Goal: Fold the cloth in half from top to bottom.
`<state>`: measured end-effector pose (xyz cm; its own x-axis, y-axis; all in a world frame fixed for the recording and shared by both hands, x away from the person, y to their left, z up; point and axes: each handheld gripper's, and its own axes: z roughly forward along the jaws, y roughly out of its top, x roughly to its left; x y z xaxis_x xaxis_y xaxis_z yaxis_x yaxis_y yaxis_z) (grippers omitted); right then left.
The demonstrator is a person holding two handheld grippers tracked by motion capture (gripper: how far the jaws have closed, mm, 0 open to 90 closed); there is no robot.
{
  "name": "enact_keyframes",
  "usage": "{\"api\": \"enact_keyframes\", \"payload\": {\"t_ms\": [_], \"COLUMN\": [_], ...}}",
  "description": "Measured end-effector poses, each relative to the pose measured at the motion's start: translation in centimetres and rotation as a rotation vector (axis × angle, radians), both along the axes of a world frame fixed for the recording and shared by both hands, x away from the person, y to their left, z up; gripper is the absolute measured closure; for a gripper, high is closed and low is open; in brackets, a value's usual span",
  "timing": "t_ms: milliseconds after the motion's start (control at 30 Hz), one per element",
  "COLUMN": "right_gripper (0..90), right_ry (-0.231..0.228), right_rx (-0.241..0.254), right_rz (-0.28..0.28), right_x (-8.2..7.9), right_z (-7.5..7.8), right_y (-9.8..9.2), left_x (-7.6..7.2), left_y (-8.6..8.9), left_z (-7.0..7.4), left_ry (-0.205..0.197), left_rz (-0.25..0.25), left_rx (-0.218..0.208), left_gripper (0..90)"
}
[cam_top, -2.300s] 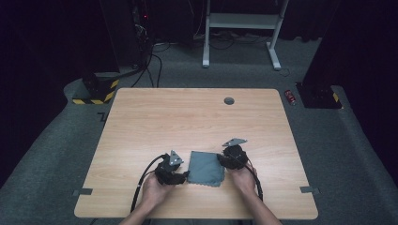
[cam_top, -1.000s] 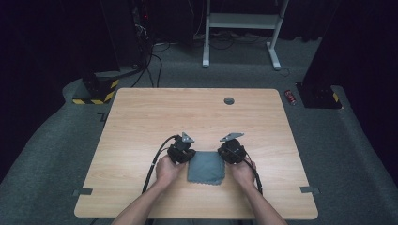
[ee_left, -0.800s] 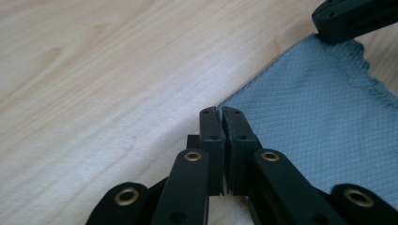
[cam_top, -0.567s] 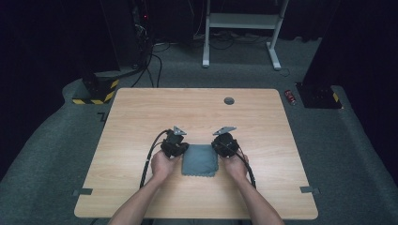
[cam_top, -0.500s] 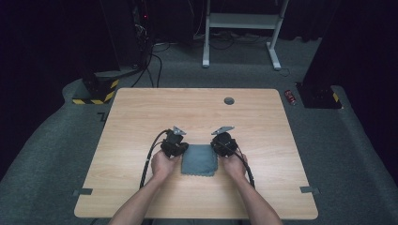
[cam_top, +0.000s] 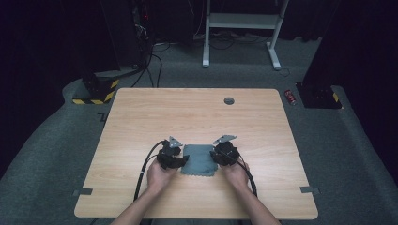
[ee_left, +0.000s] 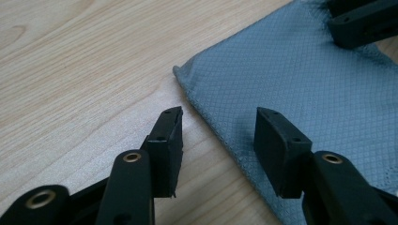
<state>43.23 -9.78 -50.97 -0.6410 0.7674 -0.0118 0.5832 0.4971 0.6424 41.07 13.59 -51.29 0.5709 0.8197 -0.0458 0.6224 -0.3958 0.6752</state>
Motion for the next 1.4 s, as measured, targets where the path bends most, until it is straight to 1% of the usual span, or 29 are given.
{"api": "enact_keyframes", "payload": {"t_ms": [33, 67, 233, 267, 333, 433, 567, 733, 833, 1133, 1200, 1300, 1400], "right_gripper": [68.3, 67.5, 64.3, 63.8, 62.4, 61.1, 60.7, 60.2, 59.8, 59.2, 59.0, 59.0, 59.1], "right_ry": [-0.007, -0.009, -0.030, -0.045, -0.052, -0.060, -0.065, -0.069, -0.081, -0.086, -0.089, -0.102, -0.105], "right_rx": [0.000, 0.000, 0.060, 0.066, 0.090, 0.114, 0.137, 0.174, 0.188, 0.228, 0.230, 0.232, 0.233], "right_rz": [0.000, -0.002, -0.022, -0.021, -0.036, -0.052, -0.072, -0.104, -0.117, -0.165, -0.169, -0.170, -0.176], "right_x": [0.0, 0.0, -0.7, -0.9, -1.4, -2.0, -2.8, -3.6, -4.1, -5.4, -5.5, -5.8, -6.1], "right_z": [0.0, 0.1, 1.3, 1.5, 1.8, 2.1, 2.4, 2.6, 2.6, 2.1, 2.1, 2.3, 2.3], "right_y": [0.0, -0.1, -1.4, -1.8, -2.4, -3.4, -4.6, -6.4, -7.3, -9.1, -9.4, -9.8, -10.1], "left_x": [0.0, -0.1, -0.9, -1.0, -1.3, -1.9, -2.7, -3.5, -4.1, -5.5, -5.8, -6.1, -6.2], "left_y": [0.1, 0.2, 1.6, 1.9, 2.6, 3.2, 4.1, 5.2, 5.8, 7.3, 7.5, 7.8, 8.2], "left_z": [0.1, 0.2, 1.4, 1.7, 2.1, 2.6, 2.8, 2.6, 2.5, 2.5, 2.4, 2.3, 2.2], "left_ry": [-0.003, -0.002, -0.023, -0.024, -0.029, -0.044, -0.061, -0.058, -0.060, -0.079, -0.083, -0.084, -0.081], "left_rz": [-0.001, 0.005, 0.014, 0.016, 0.019, 0.025, 0.030, 0.042, 0.053, 0.075, 0.075, 0.082, 0.093], "left_rx": [0.003, -0.005, -0.056, -0.073, -0.110, -0.143, -0.152, -0.164, -0.170, -0.182, -0.176, -0.178, -0.182], "left_gripper": [50.8, 50.1, 47.0, 46.5, 45.8, 45.2, 44.8, 43.9, 43.5, 42.1, 41.8, 41.7, 41.3]}}
